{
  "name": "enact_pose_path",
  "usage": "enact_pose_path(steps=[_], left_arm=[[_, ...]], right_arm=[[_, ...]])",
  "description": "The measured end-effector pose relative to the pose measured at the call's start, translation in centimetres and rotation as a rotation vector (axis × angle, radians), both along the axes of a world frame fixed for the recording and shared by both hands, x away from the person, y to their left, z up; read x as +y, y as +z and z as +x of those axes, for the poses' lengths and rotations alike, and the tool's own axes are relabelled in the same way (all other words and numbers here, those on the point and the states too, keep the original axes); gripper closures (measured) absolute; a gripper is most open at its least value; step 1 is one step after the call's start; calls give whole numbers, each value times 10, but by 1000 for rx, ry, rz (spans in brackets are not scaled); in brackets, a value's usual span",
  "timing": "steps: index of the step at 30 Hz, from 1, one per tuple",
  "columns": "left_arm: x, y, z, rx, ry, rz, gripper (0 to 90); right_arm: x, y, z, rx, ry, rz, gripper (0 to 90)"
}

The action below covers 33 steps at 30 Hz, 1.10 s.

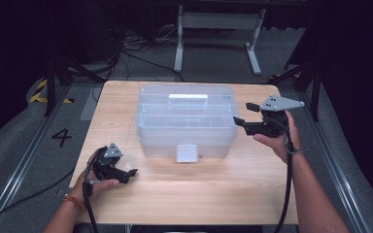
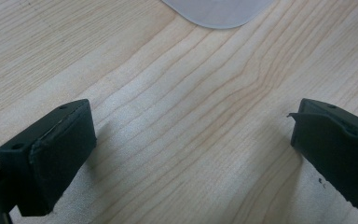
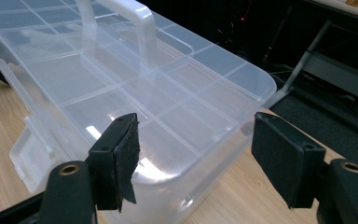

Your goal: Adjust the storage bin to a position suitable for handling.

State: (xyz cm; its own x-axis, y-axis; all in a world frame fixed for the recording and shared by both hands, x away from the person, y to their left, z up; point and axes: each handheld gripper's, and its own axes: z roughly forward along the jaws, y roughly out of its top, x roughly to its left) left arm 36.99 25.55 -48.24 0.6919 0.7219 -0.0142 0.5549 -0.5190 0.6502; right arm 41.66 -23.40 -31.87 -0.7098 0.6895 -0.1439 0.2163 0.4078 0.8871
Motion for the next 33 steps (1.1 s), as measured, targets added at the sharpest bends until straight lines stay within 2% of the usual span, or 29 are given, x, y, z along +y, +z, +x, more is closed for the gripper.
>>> enact_pose_path(steps=[15,22,33], left_arm=[[0,0,0,3,0,-2,3],[0,0,0,3,4,-4,3],[0,0,-1,1,5,-2,3]], right_arm=[[34,7,23,9,25,-49,358],[44,12,30,13,36,-47,367],[59,16,41,26,69,-69,402]])
